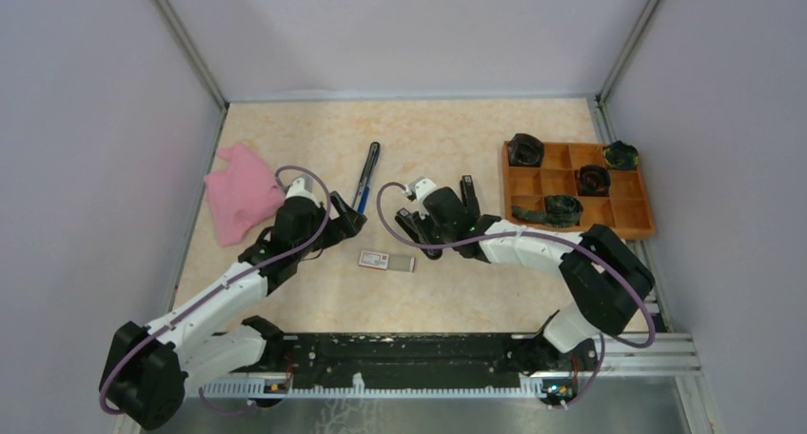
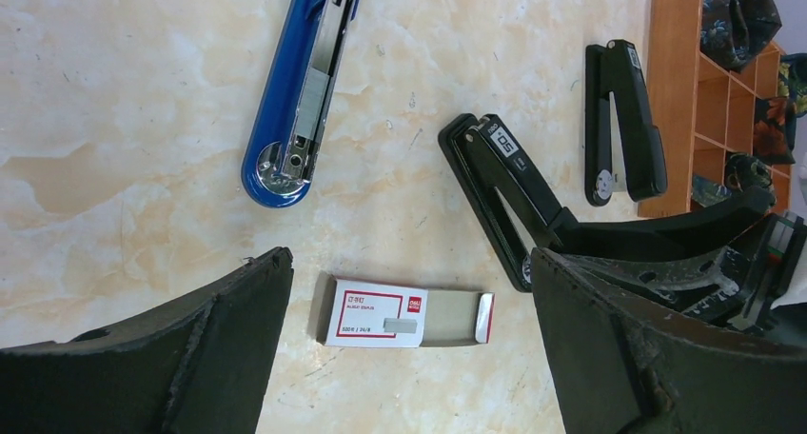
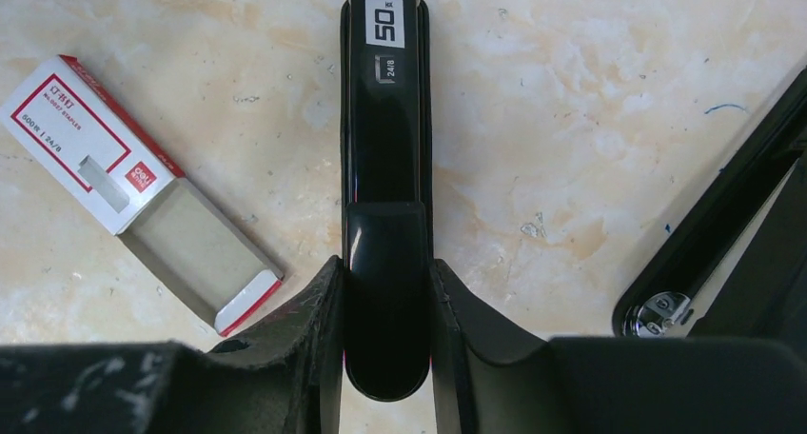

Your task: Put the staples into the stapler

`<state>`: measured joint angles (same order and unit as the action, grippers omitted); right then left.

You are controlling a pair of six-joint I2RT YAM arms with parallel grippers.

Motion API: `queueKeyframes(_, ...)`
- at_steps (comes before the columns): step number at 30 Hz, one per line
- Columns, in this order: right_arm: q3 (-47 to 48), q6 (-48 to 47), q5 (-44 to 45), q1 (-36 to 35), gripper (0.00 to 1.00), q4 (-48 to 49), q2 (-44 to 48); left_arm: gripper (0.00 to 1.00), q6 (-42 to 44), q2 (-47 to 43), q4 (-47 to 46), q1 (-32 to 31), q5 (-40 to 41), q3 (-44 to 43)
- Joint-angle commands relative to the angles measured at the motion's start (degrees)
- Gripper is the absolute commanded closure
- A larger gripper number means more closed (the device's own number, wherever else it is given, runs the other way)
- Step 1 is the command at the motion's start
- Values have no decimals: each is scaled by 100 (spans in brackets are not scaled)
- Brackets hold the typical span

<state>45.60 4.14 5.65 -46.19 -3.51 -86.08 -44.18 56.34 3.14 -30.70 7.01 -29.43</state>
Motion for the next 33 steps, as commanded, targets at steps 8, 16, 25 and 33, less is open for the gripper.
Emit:
queueKeyframes(8,393,195,171,15,86,-553,-773,1,-17,29,10,61,-117,25)
queueKeyframes(16,505,287,377,14,89,-737,-1093,1,-31,50,11,96,-133,36)
queueKeyframes(25,711,779,1193,504,91,-775,-501,1,-24,15,100,134,-90,-19)
queueKeyframes(33,1071,919,1331,1203,78,-593,-589,1,-19,-34,181,144,-81,-14)
